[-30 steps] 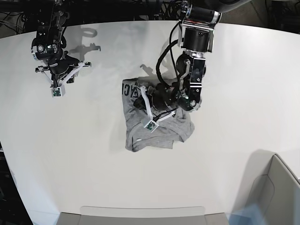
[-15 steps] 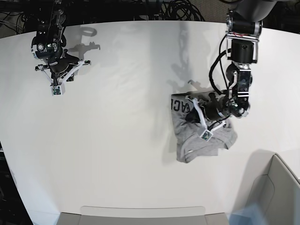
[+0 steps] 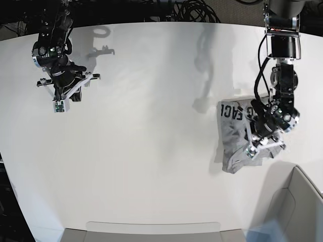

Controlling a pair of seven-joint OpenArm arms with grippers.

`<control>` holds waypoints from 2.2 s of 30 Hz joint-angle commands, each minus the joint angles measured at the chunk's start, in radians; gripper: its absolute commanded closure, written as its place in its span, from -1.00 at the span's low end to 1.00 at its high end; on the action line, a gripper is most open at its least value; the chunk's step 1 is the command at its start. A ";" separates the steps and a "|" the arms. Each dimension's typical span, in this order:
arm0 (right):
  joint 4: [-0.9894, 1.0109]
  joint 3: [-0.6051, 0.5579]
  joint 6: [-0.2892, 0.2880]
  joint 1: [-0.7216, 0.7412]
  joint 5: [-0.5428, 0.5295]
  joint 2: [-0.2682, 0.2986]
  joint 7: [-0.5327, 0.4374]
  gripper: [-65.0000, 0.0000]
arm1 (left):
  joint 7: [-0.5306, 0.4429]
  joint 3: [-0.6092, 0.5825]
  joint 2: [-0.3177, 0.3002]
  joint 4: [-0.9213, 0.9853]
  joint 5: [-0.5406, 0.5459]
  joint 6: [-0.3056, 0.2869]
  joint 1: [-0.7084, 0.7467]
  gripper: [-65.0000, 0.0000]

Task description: Fold the T-shirt properly

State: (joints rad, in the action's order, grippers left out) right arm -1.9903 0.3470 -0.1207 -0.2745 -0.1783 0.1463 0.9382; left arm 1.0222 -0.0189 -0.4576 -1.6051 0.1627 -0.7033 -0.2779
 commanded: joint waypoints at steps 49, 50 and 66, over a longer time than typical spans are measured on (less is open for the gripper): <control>0.695 0.292 -0.368 -0.492 0.331 -0.293 -0.815 1.00 | -0.736 0.360 0.474 0.187 -0.236 0.005 1.123 1.00; 0.761 0.318 -0.369 -0.458 0.366 -0.293 -0.852 1.00 | -0.774 0.366 0.480 0.269 -0.266 0.005 1.093 1.00; 1.706 0.736 -0.222 -0.002 0.824 -0.020 -1.148 1.00 | -1.265 0.701 0.313 1.531 -0.553 0.172 0.538 1.00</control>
State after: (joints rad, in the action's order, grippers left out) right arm -0.2810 1.0786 -0.3290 -0.2737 0.6529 0.1108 -0.1955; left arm -0.2378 0.6804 -0.1299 -0.0837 -0.3954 -0.5308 0.2436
